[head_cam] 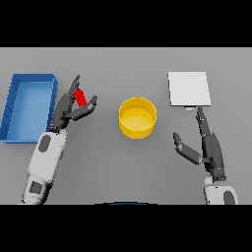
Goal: Pick up the red beaker and tilt it to pour out 1 green nut into yellow bowl. Pick up the yellow bowl and place it on the metallic measuring scale.
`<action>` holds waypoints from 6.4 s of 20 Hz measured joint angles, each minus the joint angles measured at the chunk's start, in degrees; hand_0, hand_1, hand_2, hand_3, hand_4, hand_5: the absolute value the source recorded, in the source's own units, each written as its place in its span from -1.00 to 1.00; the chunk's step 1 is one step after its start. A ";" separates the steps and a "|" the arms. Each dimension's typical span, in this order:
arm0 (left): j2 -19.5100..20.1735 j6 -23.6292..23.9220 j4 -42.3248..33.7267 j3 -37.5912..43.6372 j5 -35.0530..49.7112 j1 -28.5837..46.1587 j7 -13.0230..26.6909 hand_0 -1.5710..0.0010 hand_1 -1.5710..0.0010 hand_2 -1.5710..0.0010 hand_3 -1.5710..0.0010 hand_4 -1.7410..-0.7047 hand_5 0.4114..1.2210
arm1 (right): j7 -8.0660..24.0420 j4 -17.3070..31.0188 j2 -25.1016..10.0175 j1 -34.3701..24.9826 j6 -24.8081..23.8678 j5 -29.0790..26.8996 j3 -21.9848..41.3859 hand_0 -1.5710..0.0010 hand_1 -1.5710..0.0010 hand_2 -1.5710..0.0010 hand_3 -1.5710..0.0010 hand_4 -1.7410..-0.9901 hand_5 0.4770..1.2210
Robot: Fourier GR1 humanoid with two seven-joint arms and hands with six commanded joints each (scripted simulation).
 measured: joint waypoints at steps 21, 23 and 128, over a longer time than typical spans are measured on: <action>-2.66 4.83 6.47 3.36 3.24 -6.20 -5.28 -0.94 -0.94 -0.94 -0.92 -0.88 0.76 | 0.21 -0.89 -0.85 0.14 -0.38 -0.14 -0.88 1.00 1.00 1.00 1.00 0.29 -0.55; -2.77 5.87 4.36 2.76 3.43 -6.01 -4.59 -0.96 -0.96 -0.96 -0.95 -0.92 0.74 | 0.78 -0.31 -0.53 -0.46 -0.54 0.48 -0.45 1.00 1.00 1.00 1.00 0.28 -0.54; 45.50 30.75 -9.24 -36.78 14.75 -7.16 41.30 -1.00 -1.00 -1.00 -0.98 -0.86 0.23 | -3.22 3.00 -0.79 -1.20 0.25 1.36 0.60 1.00 1.00 1.00 1.00 0.43 -0.49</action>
